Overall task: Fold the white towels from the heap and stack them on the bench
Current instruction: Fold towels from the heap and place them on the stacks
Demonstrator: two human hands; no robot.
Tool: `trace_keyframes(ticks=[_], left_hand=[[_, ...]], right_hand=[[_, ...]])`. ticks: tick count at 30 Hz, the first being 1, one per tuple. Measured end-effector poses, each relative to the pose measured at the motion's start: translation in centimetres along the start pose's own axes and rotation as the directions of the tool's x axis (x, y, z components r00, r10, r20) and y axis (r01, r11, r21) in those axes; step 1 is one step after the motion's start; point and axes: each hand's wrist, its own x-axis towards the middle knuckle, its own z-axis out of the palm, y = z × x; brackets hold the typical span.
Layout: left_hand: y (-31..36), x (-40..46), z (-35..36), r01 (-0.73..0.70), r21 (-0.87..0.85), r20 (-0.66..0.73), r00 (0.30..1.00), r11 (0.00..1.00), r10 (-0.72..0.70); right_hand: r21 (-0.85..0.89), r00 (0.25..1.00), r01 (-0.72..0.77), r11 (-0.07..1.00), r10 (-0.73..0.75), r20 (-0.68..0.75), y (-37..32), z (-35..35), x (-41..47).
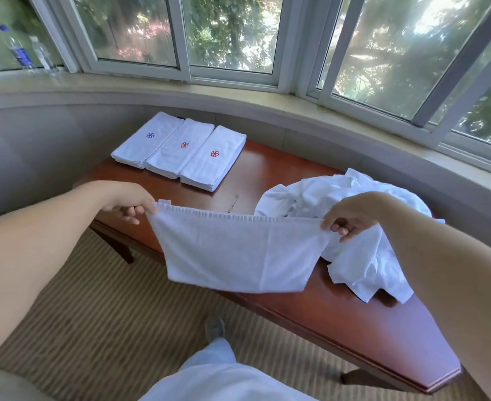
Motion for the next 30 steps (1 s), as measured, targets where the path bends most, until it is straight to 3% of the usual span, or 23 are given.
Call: trace_keyframes(ticks=[3,7,11,14,18,22,30], left_hand=[[1.5,1.6,-1.4,-0.016,-0.091,-0.049,0.999,0.996,0.011],[3.4,6.1,-1.4,-0.052,-0.068,-0.164,0.986,0.996,0.04],[3.5,13.6,0.3,-0.008,-0.227,-0.227,0.973,0.974,-0.045],[2.9,19.2,1.3,0.056,-0.451,-0.17,0.974,0.891,-0.147],[3.2,25.7,1.3,0.124,-0.728,-0.031,0.977,0.675,-0.213],[4.7,29.9,-0.2,0.116,-0.795,-0.018,0.976,0.595,-0.216],[6.7,32.4,-2.0,0.085,-0.855,-0.078,0.954,0.511,-0.289]], right_hand=[[0.021,0.992,0.045,0.999,-0.042,-0.116,-1.7,-1.5,1.7],[0.005,0.946,0.122,0.993,-0.115,-0.302,-4.0,-1.6,6.6],[0.125,0.916,0.195,0.973,-0.135,-0.378,-5.3,-0.1,14.3],[0.294,0.908,0.199,0.935,-0.063,-0.414,-6.6,1.1,19.8],[0.461,0.906,0.219,0.86,-0.004,-0.424,-9.0,1.0,25.3],[0.63,0.899,0.235,0.741,0.081,-0.431,-11.0,-0.6,27.9],[0.741,0.886,0.286,0.608,0.127,-0.446,-11.5,-2.8,29.7]])
